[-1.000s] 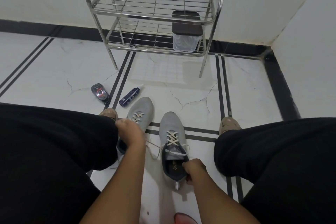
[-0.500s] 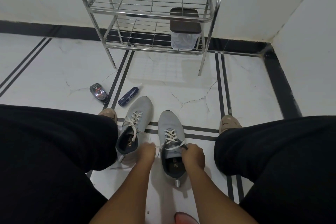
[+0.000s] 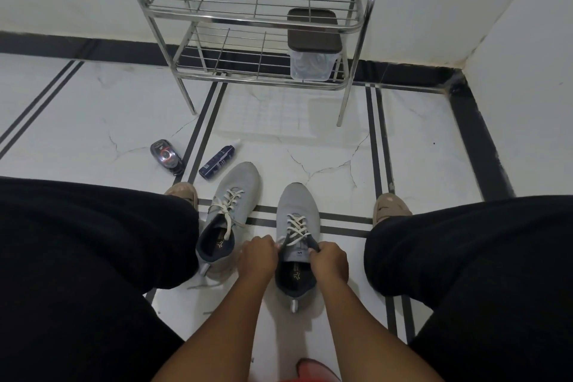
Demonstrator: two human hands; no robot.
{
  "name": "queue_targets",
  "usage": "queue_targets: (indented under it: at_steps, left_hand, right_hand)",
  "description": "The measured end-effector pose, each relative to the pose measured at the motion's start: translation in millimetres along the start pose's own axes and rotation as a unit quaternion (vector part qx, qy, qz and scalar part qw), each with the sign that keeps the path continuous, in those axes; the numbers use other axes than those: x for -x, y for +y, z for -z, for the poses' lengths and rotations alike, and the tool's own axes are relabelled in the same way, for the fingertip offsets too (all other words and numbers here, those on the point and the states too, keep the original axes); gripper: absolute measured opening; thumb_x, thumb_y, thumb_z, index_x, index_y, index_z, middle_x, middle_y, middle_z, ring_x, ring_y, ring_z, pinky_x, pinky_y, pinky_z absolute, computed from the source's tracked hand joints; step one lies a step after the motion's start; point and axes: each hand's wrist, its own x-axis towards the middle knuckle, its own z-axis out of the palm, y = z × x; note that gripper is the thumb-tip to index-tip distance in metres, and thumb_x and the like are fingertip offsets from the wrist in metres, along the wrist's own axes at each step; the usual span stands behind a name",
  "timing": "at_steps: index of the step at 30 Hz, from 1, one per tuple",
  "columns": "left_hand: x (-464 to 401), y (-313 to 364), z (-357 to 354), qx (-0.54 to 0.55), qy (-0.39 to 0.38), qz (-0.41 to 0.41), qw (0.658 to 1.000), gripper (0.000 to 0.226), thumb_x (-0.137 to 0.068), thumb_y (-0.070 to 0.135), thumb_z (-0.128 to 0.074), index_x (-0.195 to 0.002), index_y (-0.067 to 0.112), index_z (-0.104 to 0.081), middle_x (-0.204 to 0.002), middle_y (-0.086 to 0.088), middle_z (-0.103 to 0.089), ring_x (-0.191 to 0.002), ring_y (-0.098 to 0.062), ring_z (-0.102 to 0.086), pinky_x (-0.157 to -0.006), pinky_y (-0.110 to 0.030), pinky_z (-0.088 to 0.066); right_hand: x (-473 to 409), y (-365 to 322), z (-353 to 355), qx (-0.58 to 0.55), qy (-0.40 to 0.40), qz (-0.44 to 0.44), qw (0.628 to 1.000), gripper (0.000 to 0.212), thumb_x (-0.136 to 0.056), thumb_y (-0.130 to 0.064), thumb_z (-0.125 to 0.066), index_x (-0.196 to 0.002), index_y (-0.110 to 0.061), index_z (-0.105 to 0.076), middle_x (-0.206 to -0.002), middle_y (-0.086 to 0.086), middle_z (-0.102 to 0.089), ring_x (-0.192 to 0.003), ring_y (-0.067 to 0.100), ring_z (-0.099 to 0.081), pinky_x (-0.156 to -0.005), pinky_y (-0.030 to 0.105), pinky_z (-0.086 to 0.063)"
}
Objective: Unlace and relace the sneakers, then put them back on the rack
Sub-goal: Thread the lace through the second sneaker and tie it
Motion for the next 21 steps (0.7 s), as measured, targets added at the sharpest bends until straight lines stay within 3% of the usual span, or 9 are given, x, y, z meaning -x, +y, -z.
queue_targets:
  at_steps: [6,9,11,13,15,16,17,19,21]
  left_hand:
    - [0.0,-9.1,-10.2,0.066,-0.032,0.071,0.995,0.025,-0.094,0.025,-0.041,-0.109,0.013,-0.058,-0.113,-0.011,-0.061,-0.104,-0.030,-0.058,-0.083,-0.035,-0.046]
    - [-3.8,-4.8,-6.6,0.196,-0.073,0.120,0.971,0.032,-0.096,0.024,-0.040,-0.111,0.004,-0.060,-0.115,-0.016,-0.061,-0.108,-0.032,-0.058,-0.088,-0.034,-0.046]
    - [-11.3,-2.6,-2.4,0.327,-0.083,0.169,0.926,0.032,-0.099,0.025,-0.038,-0.094,0.006,-0.062,-0.102,-0.014,-0.062,-0.094,-0.029,-0.060,-0.080,-0.029,-0.047]
    - [-16.8,3.4,3.0,0.472,-0.122,0.240,0.840,0.034,-0.100,0.024,-0.036,-0.074,0.013,-0.055,-0.085,-0.005,-0.056,-0.073,-0.019,-0.051,-0.064,-0.025,-0.041]
    - [-16.3,10.7,11.4,0.585,-0.152,0.279,0.746,0.034,-0.101,0.023,-0.036,-0.082,0.010,-0.061,-0.085,-0.002,-0.055,-0.070,-0.014,-0.045,-0.058,-0.024,-0.037]
    - [-15.6,13.6,16.8,0.612,-0.160,0.276,0.724,0.032,-0.101,0.022,-0.037,-0.093,0.008,-0.064,-0.090,-0.002,-0.057,-0.074,-0.013,-0.046,-0.057,-0.022,-0.039]
    - [-12.2,16.4,25.0,0.618,-0.163,0.260,0.723,0.027,-0.101,0.020,-0.039,-0.105,0.010,-0.063,-0.095,-0.003,-0.058,-0.077,-0.012,-0.050,-0.054,-0.021,-0.041]
    - [-13.6,18.2,30.0,0.587,-0.152,0.217,0.765,0.023,-0.100,0.010,-0.039,-0.113,0.017,-0.057,-0.092,-0.005,-0.057,-0.069,-0.009,-0.057,-0.045,-0.016,-0.042]
    - [-18.9,14.3,24.4,0.461,-0.081,0.141,0.872,0.029,-0.097,0.002,-0.037,-0.114,0.016,-0.055,-0.103,-0.009,-0.058,-0.085,-0.017,-0.058,-0.062,-0.016,-0.046]
  right_hand:
    - [-1.1,-1.9,0.1,0.017,-0.004,0.004,1.000,0.023,-0.094,-0.025,-0.055,-0.108,-0.014,-0.069,-0.105,0.009,-0.068,-0.095,0.027,-0.065,-0.070,0.028,-0.049]
    - [-2.6,-0.5,-0.3,0.015,-0.018,0.013,1.000,0.024,-0.095,-0.025,-0.054,-0.109,-0.014,-0.069,-0.105,0.009,-0.068,-0.094,0.027,-0.064,-0.069,0.027,-0.046]
    - [-3.8,-0.8,0.0,0.017,-0.029,0.022,0.999,0.024,-0.095,-0.025,-0.053,-0.109,-0.013,-0.068,-0.104,0.009,-0.068,-0.093,0.026,-0.064,-0.068,0.026,-0.044]
    - [-4.0,-1.4,-0.6,0.020,-0.034,0.030,0.999,0.024,-0.095,-0.025,-0.054,-0.110,-0.014,-0.068,-0.105,0.009,-0.068,-0.094,0.026,-0.064,-0.069,0.026,-0.046]
    - [-3.1,-1.9,-1.0,0.021,-0.038,0.033,0.999,0.024,-0.095,-0.024,-0.053,-0.112,-0.014,-0.068,-0.106,0.008,-0.068,-0.094,0.026,-0.063,-0.070,0.026,-0.045]
    - [-2.9,-1.6,-0.9,0.022,-0.041,0.035,0.998,0.024,-0.095,-0.024,-0.053,-0.112,-0.014,-0.067,-0.107,0.008,-0.067,-0.094,0.026,-0.063,-0.069,0.026,-0.044]
    - [-3.1,-1.5,-0.7,0.023,-0.044,0.037,0.998,0.024,-0.096,-0.024,-0.052,-0.112,-0.014,-0.067,-0.107,0.008,-0.067,-0.094,0.026,-0.062,-0.069,0.026,-0.043]
    - [-3.6,-1.8,0.4,0.025,-0.050,0.041,0.998,0.025,-0.096,-0.024,-0.051,-0.112,-0.013,-0.066,-0.108,0.009,-0.067,-0.092,0.025,-0.061,-0.069,0.025,-0.042]
    - [-3.3,-2.3,1.5,0.027,-0.055,0.041,0.997,0.026,-0.096,-0.024,-0.050,-0.114,-0.013,-0.066,-0.108,0.009,-0.066,-0.092,0.025,-0.061,-0.069,0.025,-0.042]
